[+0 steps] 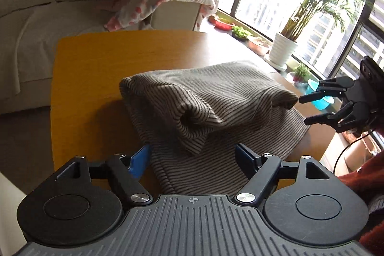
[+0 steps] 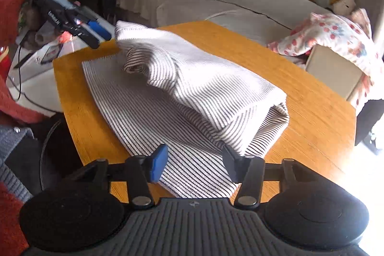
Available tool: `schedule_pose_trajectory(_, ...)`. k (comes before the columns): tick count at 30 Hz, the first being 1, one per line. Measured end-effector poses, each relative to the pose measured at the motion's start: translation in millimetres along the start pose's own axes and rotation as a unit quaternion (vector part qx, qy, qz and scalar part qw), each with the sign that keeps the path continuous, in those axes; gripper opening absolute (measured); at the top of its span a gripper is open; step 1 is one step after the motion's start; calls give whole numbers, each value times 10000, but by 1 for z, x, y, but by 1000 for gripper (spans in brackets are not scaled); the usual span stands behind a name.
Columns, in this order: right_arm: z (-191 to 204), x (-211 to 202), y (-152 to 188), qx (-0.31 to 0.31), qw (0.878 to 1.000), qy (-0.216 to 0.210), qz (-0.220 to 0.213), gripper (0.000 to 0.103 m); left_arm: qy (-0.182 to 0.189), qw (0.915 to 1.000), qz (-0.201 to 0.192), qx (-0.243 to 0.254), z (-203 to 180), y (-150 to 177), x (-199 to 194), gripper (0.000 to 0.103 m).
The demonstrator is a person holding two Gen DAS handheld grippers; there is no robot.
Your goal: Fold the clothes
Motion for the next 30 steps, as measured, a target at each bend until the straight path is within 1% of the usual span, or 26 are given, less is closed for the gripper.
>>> schedule_pose_trajectory(1,-9,-5,-4,350,9992,-76,-150,62,155,9995,-155,-232,3,-2,-5,93)
schedule_pose_trajectory(2,-19,-10,-7,700,9970,-152,-299,65,311,9979,-312,-470,6,-5,-10,96)
schedule_pose_trajectory(3,-28,-13,-11,1041,9934,-230,-434,67,484,9946,-495,-772,10,-9,-13,96)
schedule_pose_trajectory(5,-47,-13,-19,1745,9815,-395,-681,71,664,9881,-651,-1226,16,-17,-11,97)
schedule_pose_trajectory(7,-66,3,-27,2391,9663,-515,-800,73,830,9794,-689,-1707,23,-31,5,98)
schedule_pose_trajectory(9,-77,24,-31,2812,9546,-560,-809,73,958,9722,-499,-2080,27,-37,26,98)
schedule_pose_trajectory(10,-79,36,-33,2936,9512,-544,-779,73,994,9701,-328,-2191,28,-38,38,98)
schedule_pose_trajectory(11,-79,47,-33,2972,9506,-536,-721,73,1026,9677,-157,-2299,29,-39,50,98)
schedule_pose_trajectory(12,-77,57,-34,2977,9508,-549,-656,73,1012,9665,-4,-2360,29,-39,59,98)
schedule_pose_trajectory(15,-73,79,-36,2989,9513,-546,-524,76,1005,9693,-251,-2230,27,-54,46,97)
schedule_pose_trajectory(16,-72,84,-37,2993,9514,-534,-498,77,1003,9701,-334,-2186,27,-59,42,90)
schedule_pose_trajectory(17,-71,89,-37,2996,9515,-521,-472,77,1001,9707,-416,-2142,26,-64,38,87)
schedule_pose_trajectory(19,-69,90,-39,2887,9554,-421,-468,77,996,9719,-581,-2054,25,-74,30,87)
schedule_pose_trajectory(20,-68,87,-40,2764,9593,-311,-486,77,993,9723,-663,-2010,24,-80,25,87)
schedule_pose_trajectory(22,-60,76,-44,2281,9720,3,-557,77,987,9729,-828,-1920,23,-90,17,96)
schedule_pose_trajectory(23,-54,70,-46,2019,9775,137,-593,77,977,9732,-904,-1875,22,-94,12,96)
schedule_pose_trajectory(25,-41,57,-50,1496,9859,361,-662,77,792,9761,-845,-1840,25,-91,4,98)
schedule_pose_trajectory(28,-19,41,-57,840,9919,524,-793,77,597,9771,-653,-1937,31,-76,5,99)
schedule_pose_trajectory(30,4,34,-62,248,9942,600,-852,77,525,9765,-508,-2026,35,-65,9,99)
Point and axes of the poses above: each gripper's, at about its wrist camera, not at the fingertips, and x roughly the way its jaws point, z to its left, y to its underside, the point moved 5 cm from there along x, roughly the way its jaws point, and after that the axes turned 6 degrees about z, right-handed, at the moved point
